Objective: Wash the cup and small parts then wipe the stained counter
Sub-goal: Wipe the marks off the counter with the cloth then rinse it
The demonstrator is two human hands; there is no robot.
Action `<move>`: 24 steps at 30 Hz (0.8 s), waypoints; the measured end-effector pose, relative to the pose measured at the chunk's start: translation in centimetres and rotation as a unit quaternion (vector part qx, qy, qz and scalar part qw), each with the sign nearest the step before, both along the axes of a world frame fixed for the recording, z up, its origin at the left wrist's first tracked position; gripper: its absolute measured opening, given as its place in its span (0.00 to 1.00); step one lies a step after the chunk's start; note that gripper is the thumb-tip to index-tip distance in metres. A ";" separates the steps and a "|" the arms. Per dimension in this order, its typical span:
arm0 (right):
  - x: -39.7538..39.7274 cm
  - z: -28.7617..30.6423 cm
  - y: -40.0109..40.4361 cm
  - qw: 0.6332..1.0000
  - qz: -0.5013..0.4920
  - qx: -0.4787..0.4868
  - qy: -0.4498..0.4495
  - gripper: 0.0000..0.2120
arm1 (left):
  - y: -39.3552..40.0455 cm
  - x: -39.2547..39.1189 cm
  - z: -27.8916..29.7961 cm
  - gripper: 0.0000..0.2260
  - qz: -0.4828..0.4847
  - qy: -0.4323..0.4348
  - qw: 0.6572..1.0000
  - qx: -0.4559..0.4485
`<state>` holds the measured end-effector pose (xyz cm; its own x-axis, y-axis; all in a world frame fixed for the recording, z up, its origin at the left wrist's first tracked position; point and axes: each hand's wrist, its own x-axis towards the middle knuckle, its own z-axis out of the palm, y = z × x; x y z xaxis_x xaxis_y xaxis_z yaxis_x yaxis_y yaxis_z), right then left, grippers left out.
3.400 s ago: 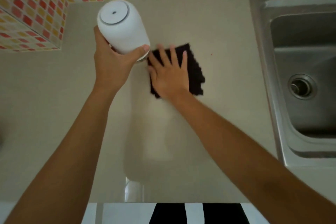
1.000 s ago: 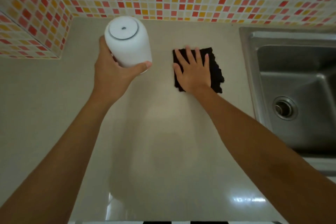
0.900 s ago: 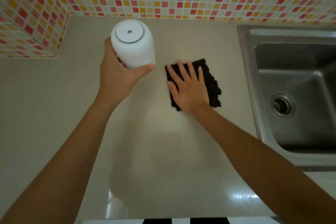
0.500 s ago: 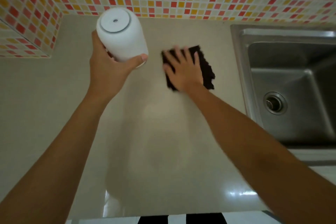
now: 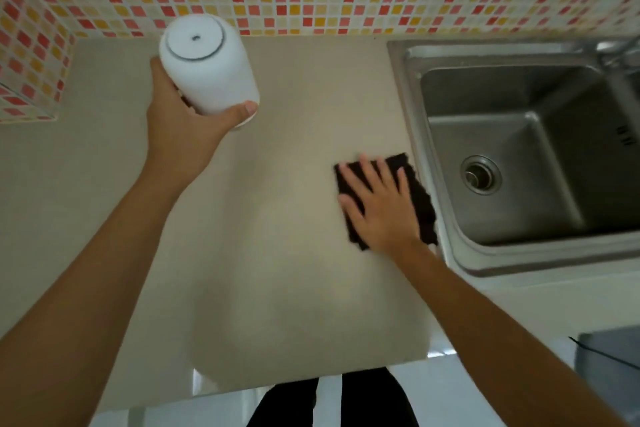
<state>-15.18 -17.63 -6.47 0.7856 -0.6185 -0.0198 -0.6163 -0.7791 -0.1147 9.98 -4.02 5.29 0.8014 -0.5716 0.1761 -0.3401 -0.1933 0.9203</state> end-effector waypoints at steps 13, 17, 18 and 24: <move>0.9 0.8 19.0 0.983 0.155 0.095 -0.019 0.26 | 1.0 -2.2 -1.3 0.41 0.025 0.041 0.999 0.008; 9.0 -0.4 8.0 0.993 0.092 0.066 -0.039 0.25 | 0.8 -2.3 -1.4 0.43 0.038 0.023 0.999 0.005; 10.6 -0.6 4.5 0.997 0.055 0.051 -0.034 0.25 | 1.0 -2.3 -1.4 0.43 0.044 0.019 0.999 0.004; 6.1 -0.4 -5.2 0.999 -0.042 0.017 -0.010 0.27 | 2.8 -1.8 -2.2 0.40 0.040 0.023 0.999 0.009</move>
